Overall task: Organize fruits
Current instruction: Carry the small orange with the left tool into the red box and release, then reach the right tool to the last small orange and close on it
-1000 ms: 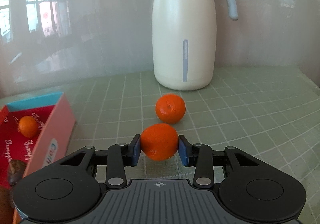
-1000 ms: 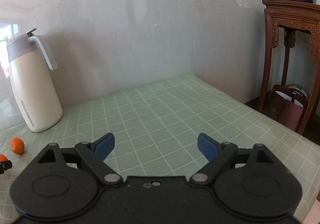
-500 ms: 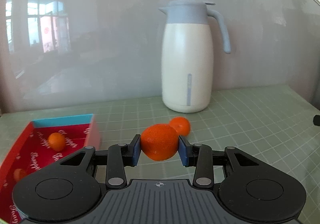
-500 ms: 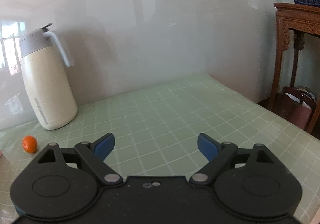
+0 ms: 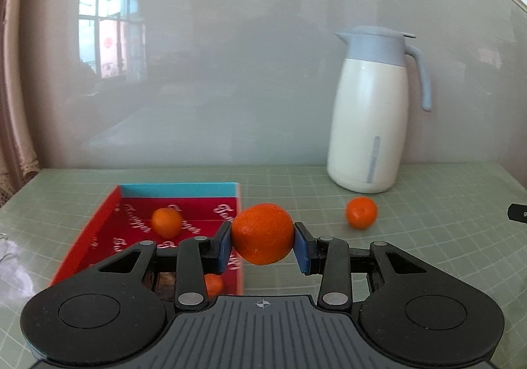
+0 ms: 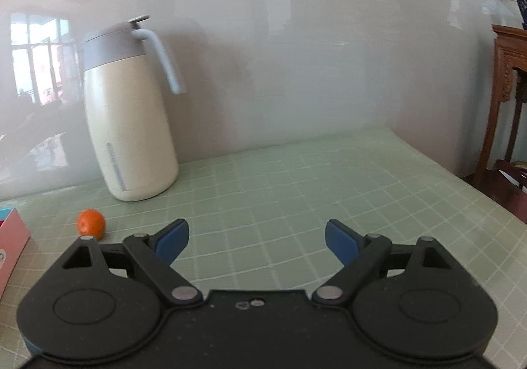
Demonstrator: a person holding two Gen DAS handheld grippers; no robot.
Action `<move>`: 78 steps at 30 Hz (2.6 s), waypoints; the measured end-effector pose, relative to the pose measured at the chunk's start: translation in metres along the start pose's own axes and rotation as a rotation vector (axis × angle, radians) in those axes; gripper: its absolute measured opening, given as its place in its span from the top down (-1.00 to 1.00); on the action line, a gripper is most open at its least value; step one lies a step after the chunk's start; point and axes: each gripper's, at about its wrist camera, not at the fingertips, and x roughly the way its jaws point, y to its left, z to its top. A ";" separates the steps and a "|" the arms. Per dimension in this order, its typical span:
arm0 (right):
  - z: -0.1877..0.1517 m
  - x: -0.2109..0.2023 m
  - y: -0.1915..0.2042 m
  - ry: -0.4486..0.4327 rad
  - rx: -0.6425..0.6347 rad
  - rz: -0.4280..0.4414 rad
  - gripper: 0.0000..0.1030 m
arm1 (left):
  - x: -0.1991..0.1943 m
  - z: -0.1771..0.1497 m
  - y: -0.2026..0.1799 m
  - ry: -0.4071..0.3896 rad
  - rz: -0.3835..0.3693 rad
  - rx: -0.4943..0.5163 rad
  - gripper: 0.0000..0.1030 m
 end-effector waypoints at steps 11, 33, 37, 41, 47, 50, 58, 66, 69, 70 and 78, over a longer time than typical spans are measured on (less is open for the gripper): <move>-0.004 0.003 0.034 0.013 -0.046 0.031 -0.74 | 0.007 -0.007 0.048 0.019 0.069 -0.037 0.24; -0.015 0.010 0.097 0.037 -0.138 0.087 -0.74 | 0.036 -0.025 0.112 0.067 0.155 -0.121 0.24; -0.016 0.009 0.100 0.036 -0.145 0.091 -0.74 | 0.037 -0.025 0.113 0.066 0.160 -0.125 0.24; -0.015 0.009 0.103 0.035 -0.146 0.098 -0.74 | 0.038 -0.026 0.113 0.074 0.161 -0.125 0.24; -0.015 0.008 0.101 0.032 -0.147 0.096 -0.74 | 0.036 -0.025 0.113 0.063 0.166 -0.123 0.24; -0.015 0.008 0.099 0.032 -0.143 0.093 -0.74 | 0.034 -0.025 0.112 0.057 0.171 -0.124 0.24; -0.014 0.008 0.097 0.030 -0.142 0.095 -0.74 | 0.024 -0.022 0.107 -0.002 0.190 -0.105 -0.64; -0.014 0.008 0.093 0.031 -0.145 0.086 -0.74 | 0.021 -0.019 0.108 -0.023 0.197 -0.109 -0.64; -0.014 0.009 0.091 0.031 -0.142 0.085 -0.74 | 0.018 -0.019 0.110 -0.041 0.206 -0.114 -0.68; -0.014 0.009 0.091 0.030 -0.141 0.085 -0.74 | 0.017 -0.019 0.111 -0.044 0.209 -0.117 -0.68; -0.017 0.012 0.103 0.012 -0.171 0.110 -0.74 | 0.012 -0.021 0.130 -0.057 0.237 -0.149 -0.70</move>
